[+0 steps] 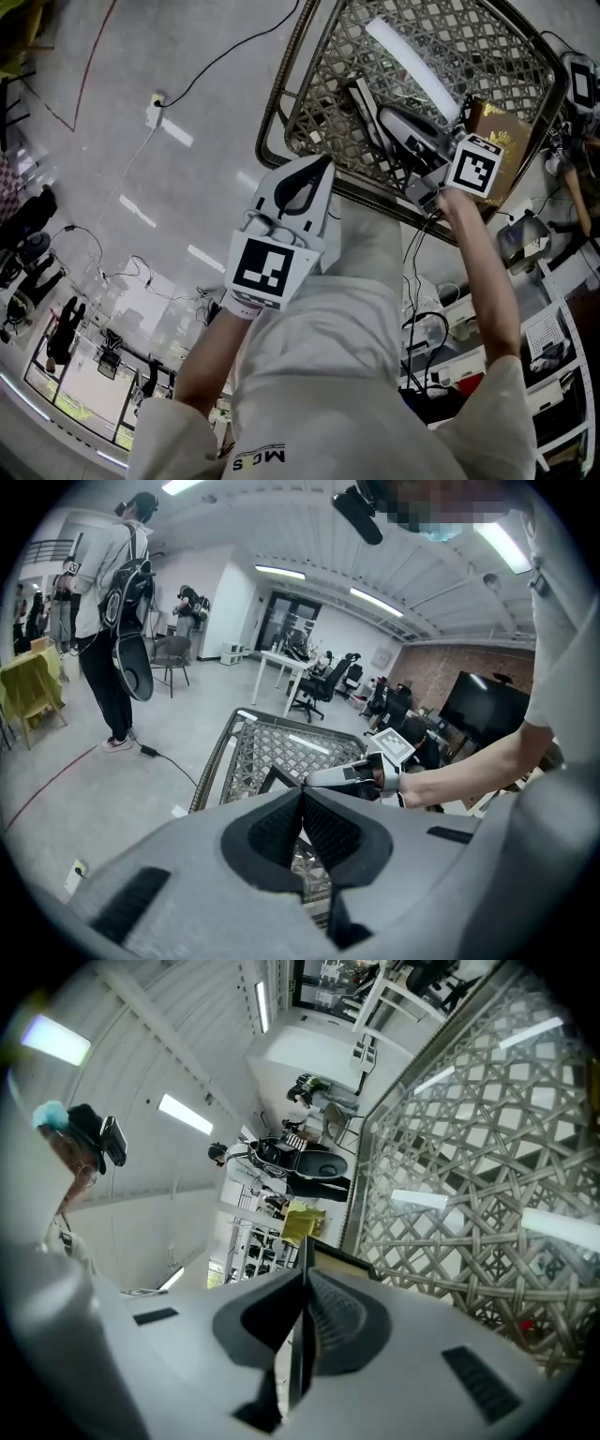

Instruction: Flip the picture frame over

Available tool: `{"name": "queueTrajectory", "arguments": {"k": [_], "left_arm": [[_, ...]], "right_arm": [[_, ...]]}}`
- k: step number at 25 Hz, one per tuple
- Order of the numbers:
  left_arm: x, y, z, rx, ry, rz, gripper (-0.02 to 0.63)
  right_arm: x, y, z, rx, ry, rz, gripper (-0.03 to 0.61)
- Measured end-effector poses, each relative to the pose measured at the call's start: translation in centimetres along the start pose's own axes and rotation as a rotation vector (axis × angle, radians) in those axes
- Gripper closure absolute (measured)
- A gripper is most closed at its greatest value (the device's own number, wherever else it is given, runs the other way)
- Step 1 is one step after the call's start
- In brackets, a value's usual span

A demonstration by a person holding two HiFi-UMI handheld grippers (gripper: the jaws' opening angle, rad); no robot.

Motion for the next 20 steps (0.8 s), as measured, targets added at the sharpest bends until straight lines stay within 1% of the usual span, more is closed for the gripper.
{"name": "queueTrajectory", "arguments": {"k": [2, 7, 13, 16, 20], "left_arm": [[0.1, -0.1, 0.2, 0.000, 0.006, -0.002, 0.589], [0.0, -0.4, 0.5, -0.009, -0.013, -0.009, 0.589], [0.1, -0.7, 1.1, -0.018, -0.011, -0.019, 0.589], [0.0, -1.0, 1.2, -0.025, -0.018, -0.021, 0.589], [0.1, -1.1, 1.7, -0.025, -0.009, -0.023, 0.589]], "right_arm": [[0.2, 0.4, 0.3, -0.014, -0.002, 0.016, 0.545], [0.7, 1.4, 1.4, -0.062, 0.011, 0.039, 0.548], [0.7, 2.0, 2.8, -0.112, 0.005, 0.046, 0.548], [0.3, 2.0, 3.9, -0.122, -0.013, 0.053, 0.548], [-0.3, 1.9, 5.2, -0.165, -0.002, 0.044, 0.548]]}}
Point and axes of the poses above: the fingertips, and each gripper's own axes: y backward along the fingers, z to its right, x out of its top, the point moved 10 cm from there along y, backward along the fingers, and after that the axes turned 2 degrees about -x, right-handed, at the moved point
